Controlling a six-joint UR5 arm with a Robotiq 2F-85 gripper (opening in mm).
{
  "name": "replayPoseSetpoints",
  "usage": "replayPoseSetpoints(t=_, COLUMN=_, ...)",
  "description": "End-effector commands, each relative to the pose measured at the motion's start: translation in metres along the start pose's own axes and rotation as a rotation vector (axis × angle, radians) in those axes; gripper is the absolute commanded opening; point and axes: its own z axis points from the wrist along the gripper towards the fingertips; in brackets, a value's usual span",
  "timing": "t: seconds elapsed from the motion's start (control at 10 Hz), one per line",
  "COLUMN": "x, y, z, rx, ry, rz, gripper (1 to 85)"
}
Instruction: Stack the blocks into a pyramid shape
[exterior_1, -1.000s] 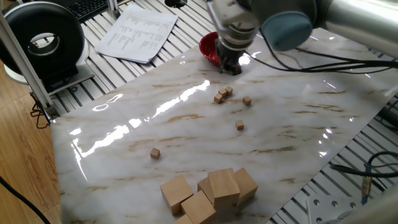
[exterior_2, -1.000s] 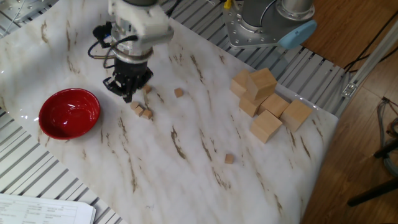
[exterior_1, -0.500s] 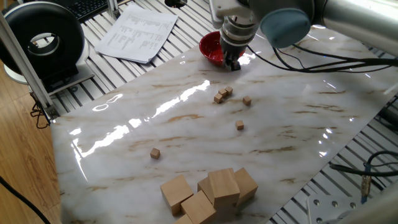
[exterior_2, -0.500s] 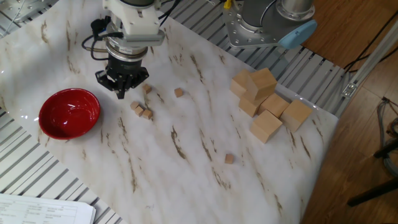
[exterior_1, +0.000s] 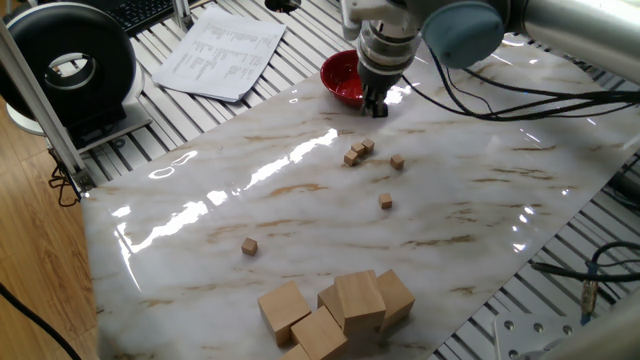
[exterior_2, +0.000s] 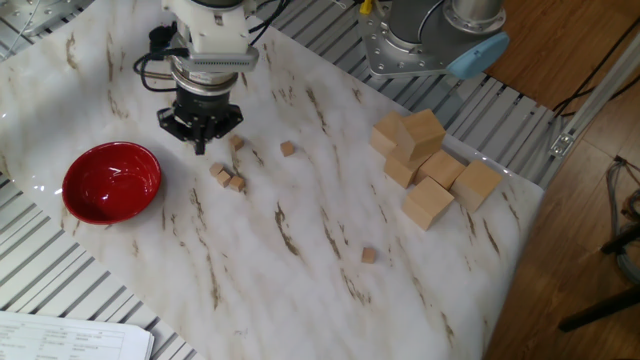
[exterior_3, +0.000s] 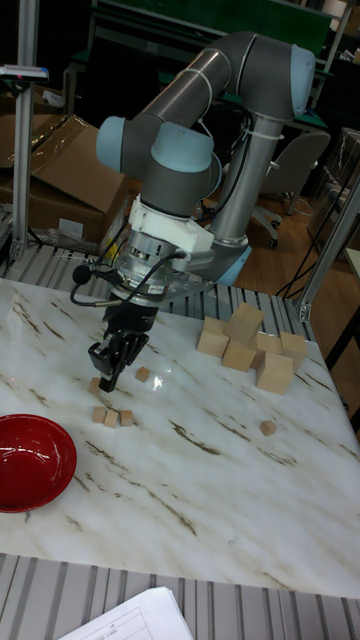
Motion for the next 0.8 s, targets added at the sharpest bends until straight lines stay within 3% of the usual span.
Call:
replayPoseSetpoints(t=0.0, x=-0.013, y=-0.003, z=0.0, rx=0.021, ry=-0.032, rz=-0.09, gripper=1.0)
replayPoseSetpoints(t=0.1, x=0.006, y=-0.013, z=0.0, rx=0.055, ry=0.055, rz=-0.209, gripper=1.0)
replayPoseSetpoints(t=0.3, x=-0.005, y=-0.012, z=0.008, rx=0.032, ry=0.035, rz=-0.353, gripper=1.0)
replayPoseSetpoints(t=0.4, x=-0.012, y=-0.006, z=0.017, rx=-0.002, ry=0.026, rz=-0.383, gripper=1.0)
replayPoseSetpoints(t=0.7, x=-0.04, y=0.039, z=0.03, rx=-0.111, ry=0.006, rz=-0.312, gripper=1.0)
